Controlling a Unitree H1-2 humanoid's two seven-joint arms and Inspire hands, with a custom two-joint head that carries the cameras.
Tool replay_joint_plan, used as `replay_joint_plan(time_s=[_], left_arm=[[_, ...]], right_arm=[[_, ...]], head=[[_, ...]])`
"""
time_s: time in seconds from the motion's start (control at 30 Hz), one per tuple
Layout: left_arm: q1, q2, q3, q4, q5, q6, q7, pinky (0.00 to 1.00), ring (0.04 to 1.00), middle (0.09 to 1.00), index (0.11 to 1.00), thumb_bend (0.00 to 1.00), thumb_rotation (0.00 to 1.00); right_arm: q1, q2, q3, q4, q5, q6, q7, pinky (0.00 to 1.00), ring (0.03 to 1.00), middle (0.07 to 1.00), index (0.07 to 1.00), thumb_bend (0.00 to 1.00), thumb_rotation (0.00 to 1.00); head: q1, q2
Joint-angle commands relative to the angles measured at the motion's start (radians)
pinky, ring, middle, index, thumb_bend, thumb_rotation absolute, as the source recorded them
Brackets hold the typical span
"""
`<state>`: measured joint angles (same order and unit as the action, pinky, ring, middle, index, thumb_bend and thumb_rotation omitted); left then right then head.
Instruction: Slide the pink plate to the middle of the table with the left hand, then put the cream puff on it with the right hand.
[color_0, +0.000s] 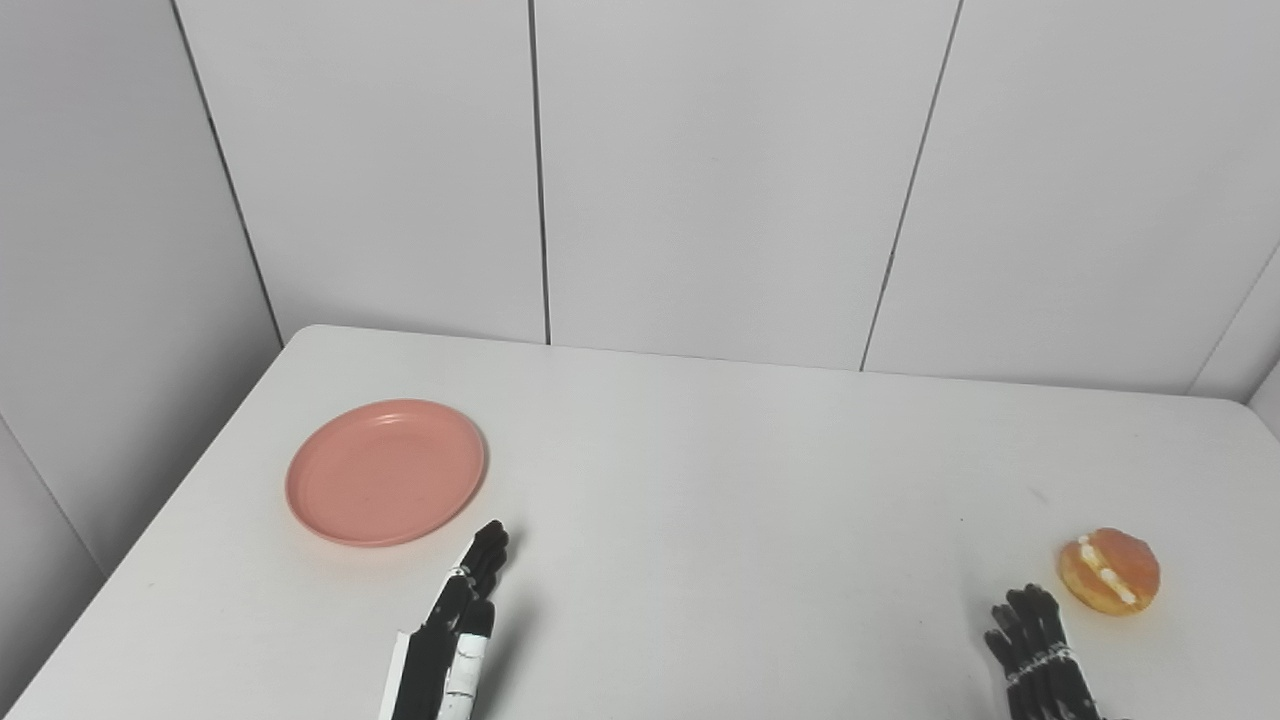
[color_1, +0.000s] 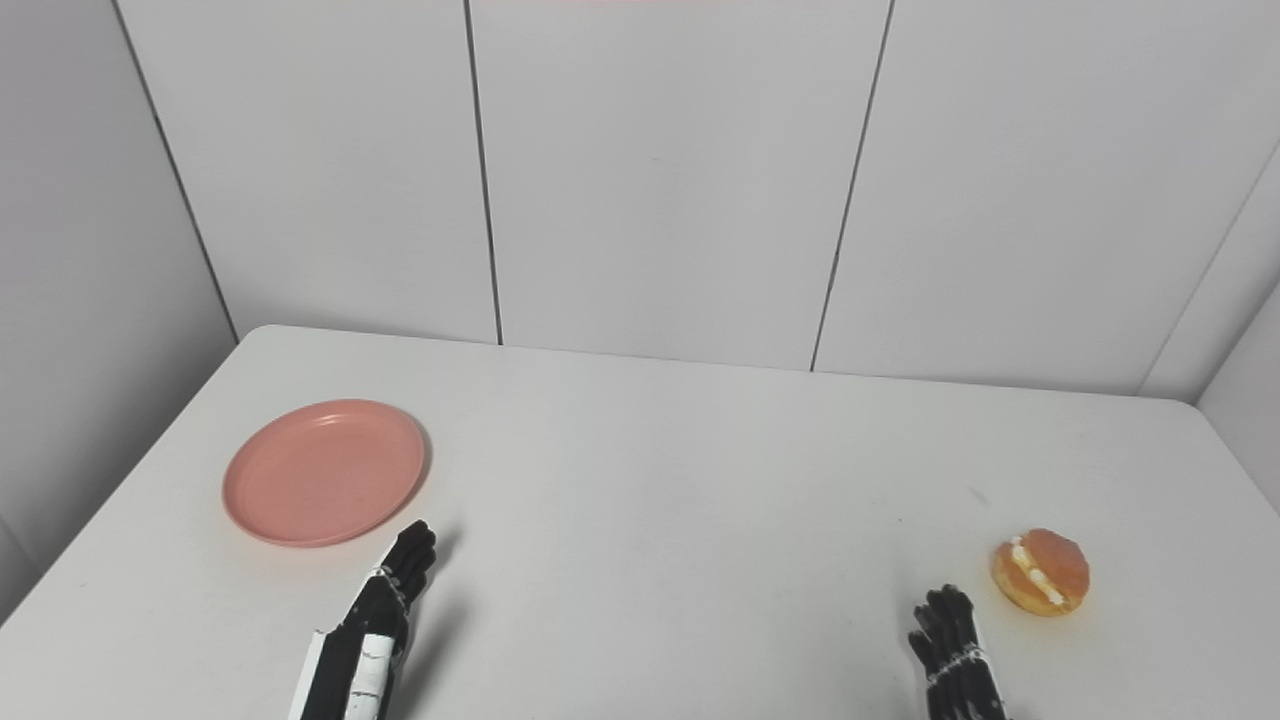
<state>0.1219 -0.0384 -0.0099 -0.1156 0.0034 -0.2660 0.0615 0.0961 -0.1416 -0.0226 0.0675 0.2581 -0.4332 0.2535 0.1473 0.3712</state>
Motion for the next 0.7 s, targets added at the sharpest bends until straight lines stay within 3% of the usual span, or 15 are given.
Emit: replay_joint_plan(time_s=[0.0, 0.13, 0.27, 0.43, 0.53, 0.67], left_arm=[[-0.109, 0.041, 0.027, -0.098, 0.002, 0.013, -0.010, 0.93, 0.873, 0.858, 0.827, 0.90, 0.91], [-0.212, 0.094, 0.088, -0.128, -0.047, 0.072, -0.006, 0.99, 0.917, 0.890, 0.854, 0.92, 0.88], [-0.305, 0.166, 0.162, -0.086, -0.085, 0.085, -0.008, 0.95, 0.907, 0.886, 0.838, 0.96, 0.89], [-0.383, 0.229, 0.191, -0.100, -0.088, 0.118, -0.016, 0.88, 0.881, 0.868, 0.837, 0.91, 0.91], [-0.425, 0.259, 0.210, -0.092, -0.097, 0.172, -0.010, 0.90, 0.874, 0.864, 0.834, 0.96, 0.92], [-0.463, 0.309, 0.224, -0.022, -0.101, 0.136, -0.034, 0.93, 0.887, 0.877, 0.853, 0.97, 0.91]], right_arm=[[-0.008, -0.008, -0.008, 0.170, -0.012, 0.080, -0.014, 1.00, 1.000, 1.000, 0.992, 0.90, 0.98], [-0.010, -0.006, -0.007, 0.174, -0.010, 0.078, -0.013, 1.00, 1.000, 1.000, 0.986, 0.90, 0.97], [-0.009, -0.001, -0.006, 0.172, -0.024, 0.081, -0.024, 1.00, 0.996, 1.000, 0.982, 0.92, 0.97], [-0.012, 0.001, -0.006, 0.177, -0.024, 0.078, -0.023, 0.99, 0.988, 1.000, 0.983, 0.93, 0.97], [-0.013, 0.004, -0.006, 0.176, -0.030, 0.083, -0.029, 0.98, 0.980, 0.995, 0.979, 0.93, 0.98], [-0.013, 0.006, -0.006, 0.175, -0.032, 0.088, -0.030, 0.99, 0.984, 0.997, 0.984, 0.93, 0.98]], head=[[-0.001, 0.000], [-0.006, 0.000], [-0.010, 0.001], [-0.013, 0.002], [-0.013, 0.001], [-0.014, 0.001]])
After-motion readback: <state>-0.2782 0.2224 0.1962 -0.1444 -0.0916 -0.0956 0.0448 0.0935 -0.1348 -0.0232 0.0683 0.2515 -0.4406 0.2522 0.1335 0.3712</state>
